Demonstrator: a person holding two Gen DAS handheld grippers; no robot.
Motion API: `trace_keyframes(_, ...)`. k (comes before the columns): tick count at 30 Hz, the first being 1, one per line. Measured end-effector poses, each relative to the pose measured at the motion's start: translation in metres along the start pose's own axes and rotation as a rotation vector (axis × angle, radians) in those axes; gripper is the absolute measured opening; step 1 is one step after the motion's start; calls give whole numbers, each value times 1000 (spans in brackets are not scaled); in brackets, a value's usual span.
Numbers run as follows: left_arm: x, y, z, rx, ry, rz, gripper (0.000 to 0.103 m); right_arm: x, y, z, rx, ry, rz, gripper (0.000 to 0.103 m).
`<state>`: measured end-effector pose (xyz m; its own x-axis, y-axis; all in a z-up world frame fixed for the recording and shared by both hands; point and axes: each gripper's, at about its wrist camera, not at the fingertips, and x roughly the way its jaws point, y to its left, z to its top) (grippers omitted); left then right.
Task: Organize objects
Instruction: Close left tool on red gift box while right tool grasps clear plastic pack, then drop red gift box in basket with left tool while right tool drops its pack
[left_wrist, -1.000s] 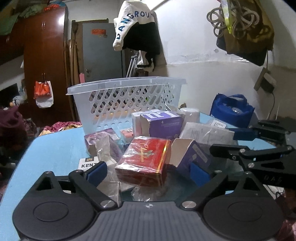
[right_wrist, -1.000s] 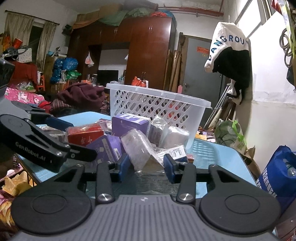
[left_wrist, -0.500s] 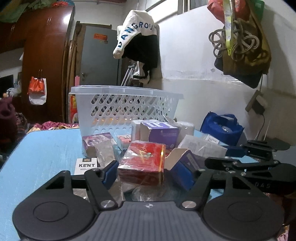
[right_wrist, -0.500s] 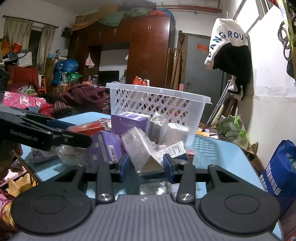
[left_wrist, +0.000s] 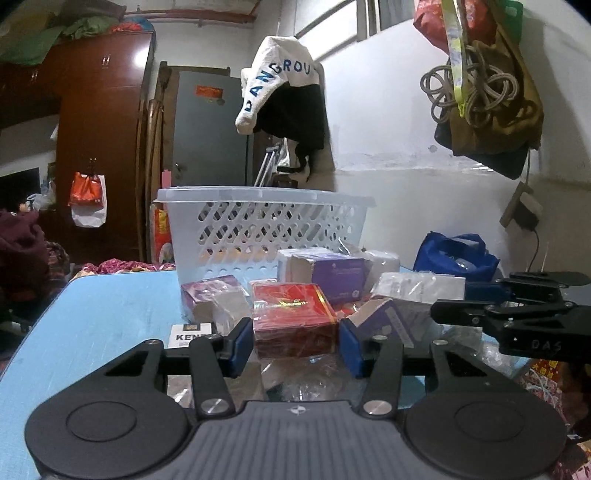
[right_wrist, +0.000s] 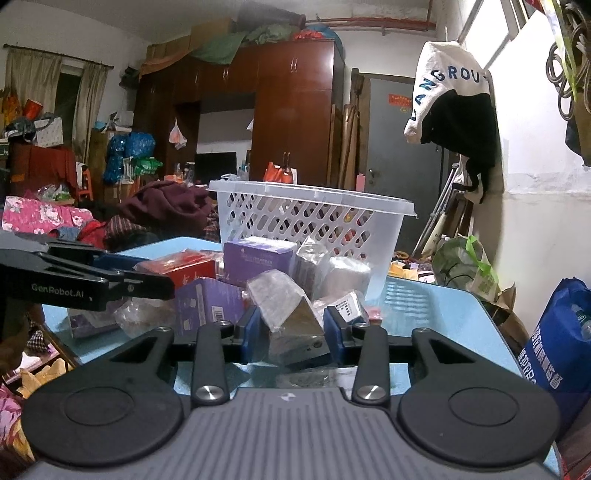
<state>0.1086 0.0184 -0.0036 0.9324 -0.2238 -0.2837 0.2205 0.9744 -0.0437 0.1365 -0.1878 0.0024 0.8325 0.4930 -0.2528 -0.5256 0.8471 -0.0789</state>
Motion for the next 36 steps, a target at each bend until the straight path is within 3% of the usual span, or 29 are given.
trace_keyframes(10,-18,9,19,-32,-101,3,54,-11,-8,13,24,-57,1,36)
trace_keyframes(12,-18,9,25,-32,-114,1,54,-12,-11,17,29,-66,0,31)
trace_keyframes(13,-18,9,27,-33,-117,-1,54,-11,-12,19,31,-68,0,21)
trace_keyframes(15,-17,10,32,-36,-120,-6,54,-9,-14,23,41,-69,10,21)
trace_keyframes(22,-9,10,25,-46,-95,-12,54,13,-21,15,69,13,68,21)
trace_keyframes(23,-8,12,24,-51,-91,-13,54,13,-22,14,73,15,79,26)
trace_keyframes(24,-7,13,24,-55,-89,-13,54,13,-22,14,78,16,94,39)
trace_keyframes(26,-8,15,22,-65,-91,-12,54,17,-23,14,80,23,112,50)
trace_keyframes(29,-8,17,21,-72,-92,-13,54,27,-20,16,61,49,111,49)
trace_keyframes(32,-7,18,20,-78,-90,-15,54,34,-22,16,86,66,142,35)
trace_keyframes(34,-7,18,19,-78,-87,-16,54,36,-23,16,100,69,156,38)
trace_keyframes(36,-7,20,19,-83,-86,-16,54,39,-22,16,90,81,154,67)
